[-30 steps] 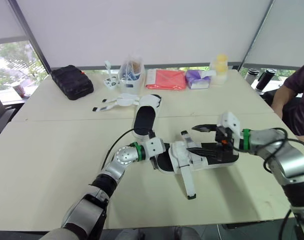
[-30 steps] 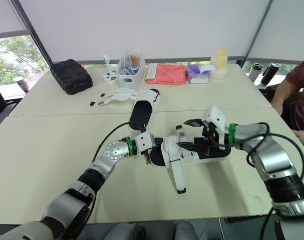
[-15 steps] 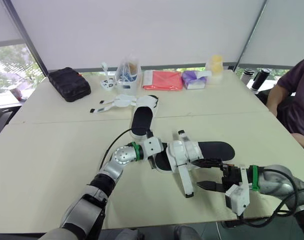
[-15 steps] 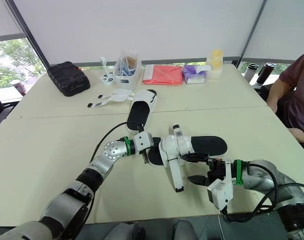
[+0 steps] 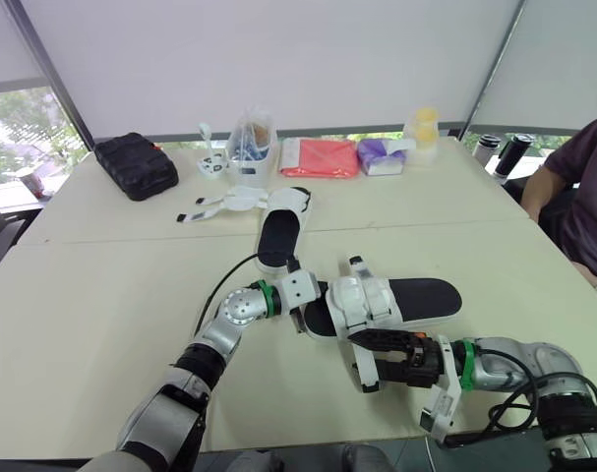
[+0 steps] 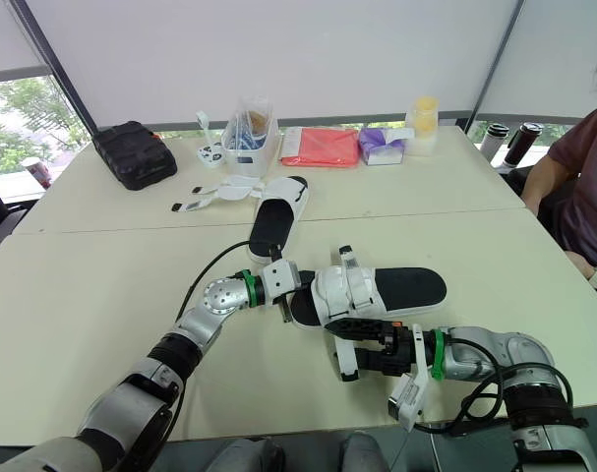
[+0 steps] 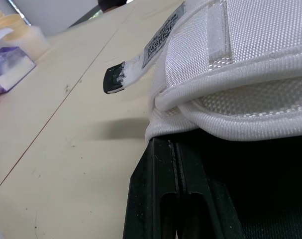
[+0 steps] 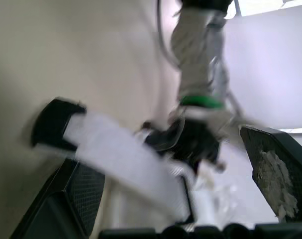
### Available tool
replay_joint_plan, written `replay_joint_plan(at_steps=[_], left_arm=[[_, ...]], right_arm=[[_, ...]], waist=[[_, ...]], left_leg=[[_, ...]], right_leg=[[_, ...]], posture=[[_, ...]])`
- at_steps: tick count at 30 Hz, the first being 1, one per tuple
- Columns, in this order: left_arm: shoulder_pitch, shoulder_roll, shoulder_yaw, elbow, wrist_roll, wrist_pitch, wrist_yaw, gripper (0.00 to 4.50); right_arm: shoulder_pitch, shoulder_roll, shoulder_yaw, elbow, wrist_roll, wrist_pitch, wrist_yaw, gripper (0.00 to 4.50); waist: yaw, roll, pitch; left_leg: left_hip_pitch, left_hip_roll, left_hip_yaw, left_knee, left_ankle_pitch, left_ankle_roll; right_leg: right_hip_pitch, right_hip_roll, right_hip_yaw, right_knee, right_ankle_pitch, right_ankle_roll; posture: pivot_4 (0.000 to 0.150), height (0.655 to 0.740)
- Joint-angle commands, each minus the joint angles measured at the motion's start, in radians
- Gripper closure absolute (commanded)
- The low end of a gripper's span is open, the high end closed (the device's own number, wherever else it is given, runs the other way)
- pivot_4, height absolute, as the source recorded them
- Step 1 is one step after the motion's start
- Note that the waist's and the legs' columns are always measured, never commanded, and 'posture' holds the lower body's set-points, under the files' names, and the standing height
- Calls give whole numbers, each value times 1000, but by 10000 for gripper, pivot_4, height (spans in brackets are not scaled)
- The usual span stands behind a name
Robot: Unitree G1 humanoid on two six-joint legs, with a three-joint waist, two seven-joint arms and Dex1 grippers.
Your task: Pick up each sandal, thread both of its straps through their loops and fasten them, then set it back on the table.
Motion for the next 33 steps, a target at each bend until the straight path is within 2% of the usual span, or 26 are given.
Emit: replay_joint_plan(at_steps=[1, 7, 12, 15, 19, 23, 27, 31, 33], left_arm=[[56, 23, -38, 55, 43, 63, -31, 45000], [61, 21, -38, 52, 42, 73, -29, 45000], [62, 14, -44, 56, 45, 74, -27, 45000], [57, 13, -44, 60, 46, 75, -28, 45000], [50, 19, -38, 65, 42, 74, -35, 45000], [43, 25, -36, 72, 43, 68, -36, 45000], [30, 17, -35, 86, 43, 65, -32, 45000], [26, 4, -38, 94, 46, 61, -27, 45000], [27, -1, -38, 94, 45, 61, -27, 45000]], right_arm=[[26, -11, -6, -51, -22, -32, -61, 14486], [104, -42, -2, -97, -11, -38, -85, 44144], [79, -49, 36, -106, 21, 27, -83, 44683], [59, -76, 69, -114, 106, 77, -64, 44683], [21, -174, 174, -185, 387, 213, 32, 44683], [-57, -316, 341, -442, 919, 573, 269, 44683], [-66, -383, 411, -646, 1258, 936, 477, 44683], [-84, -354, 385, -683, 1484, 1280, 582, 44683], [-51, -389, 383, -704, 1624, 1496, 649, 44683]], waist=[[0, 0, 0], [-1, 0, 0], [-2, -1, 1], [-1, -1, 1], [-1, -1, 1], [-1, -2, 1], [3, -3, 1], [5, -3, 1], [9, -3, 1]], left_leg=[[1, 0, 0, 0, 0, 0], [2, 0, 1, 0, 0, 0], [8, 0, 2, -2, 0, 0], [11, 0, 4, -6, 0, 0], [12, 0, 4, -7, 0, 1], [12, 1, 5, -8, 0, 1], [10, 1, 4, -10, 0, 1], [9, 1, 4, -11, -1, 3], [9, 1, 4, -10, -2, 3]], right_leg=[[0, 0, 0, 1, 0, 0], [0, 0, 1, 2, -2, -3], [5, 1, 3, 3, -4, -4], [6, 1, 7, 3, -6, -4], [6, 1, 8, 2, -6, -4], [5, 1, 9, 2, -6, -4], [5, 1, 7, 0, -5, -3], [5, 0, 7, -6, -4, -2], [6, 0, 7, -7, -4, -2]], posture=[[1500, 7400], [1500, 7400], [1500, 7400], [1500, 7400], [1500, 7400], [1500, 7400], [1500, 7400], [1500, 7400], [1500, 7400]])
